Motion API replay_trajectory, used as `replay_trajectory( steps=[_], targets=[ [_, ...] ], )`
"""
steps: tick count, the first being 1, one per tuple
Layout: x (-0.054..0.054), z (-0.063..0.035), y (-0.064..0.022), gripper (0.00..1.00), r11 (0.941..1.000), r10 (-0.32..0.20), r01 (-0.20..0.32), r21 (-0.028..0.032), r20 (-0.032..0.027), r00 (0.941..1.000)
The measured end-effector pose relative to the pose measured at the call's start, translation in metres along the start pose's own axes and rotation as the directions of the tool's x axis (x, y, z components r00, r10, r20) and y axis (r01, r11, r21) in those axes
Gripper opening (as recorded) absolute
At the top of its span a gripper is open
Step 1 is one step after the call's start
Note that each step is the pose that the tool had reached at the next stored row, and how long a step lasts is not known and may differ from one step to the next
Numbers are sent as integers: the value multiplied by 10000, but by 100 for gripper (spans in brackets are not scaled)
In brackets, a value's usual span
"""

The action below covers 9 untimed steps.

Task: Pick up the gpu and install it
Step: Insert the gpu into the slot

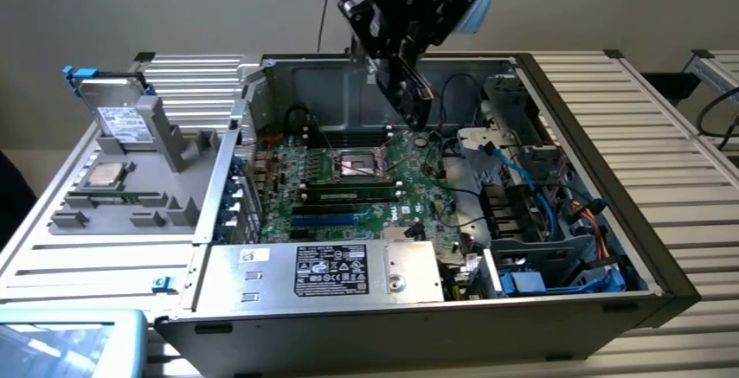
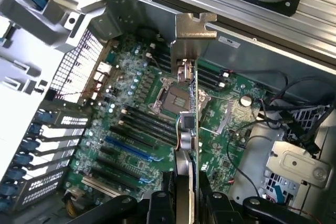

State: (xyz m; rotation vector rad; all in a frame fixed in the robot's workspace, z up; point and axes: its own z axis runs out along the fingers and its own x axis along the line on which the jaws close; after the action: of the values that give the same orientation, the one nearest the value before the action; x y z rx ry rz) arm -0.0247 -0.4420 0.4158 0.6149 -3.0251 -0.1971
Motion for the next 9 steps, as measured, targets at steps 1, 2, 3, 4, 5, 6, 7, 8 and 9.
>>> replay_trajectory(
  steps=[1, 2, 3, 4, 5, 6, 7, 8, 9],
  targets=[
    [0, 1, 0, 28, 9998, -190, 190, 4, -24, 9998],
    [0, 1, 0, 28, 9993, -368, 368, 7, -48, 9993],
    [0, 2, 0, 28, 9985, -541, 541, 9, -70, 9985],
    [0, 2, 0, 28, 9974, -724, 725, 11, -94, 9973],
    [0, 2, 0, 28, 9959, -907, 907, 14, -119, 9958],
    [0, 2, 0, 28, 9940, -1090, 1090, 17, -142, 9939],
    [0, 3, 0, 28, 9919, -1272, 1272, 20, -165, 9917],
    [0, 3, 0, 28, 9894, -1449, 1450, 21, -187, 9893],
    [0, 4, -1, 28, 9867, -1625, 1626, 22, -211, 9865]
  ],
)
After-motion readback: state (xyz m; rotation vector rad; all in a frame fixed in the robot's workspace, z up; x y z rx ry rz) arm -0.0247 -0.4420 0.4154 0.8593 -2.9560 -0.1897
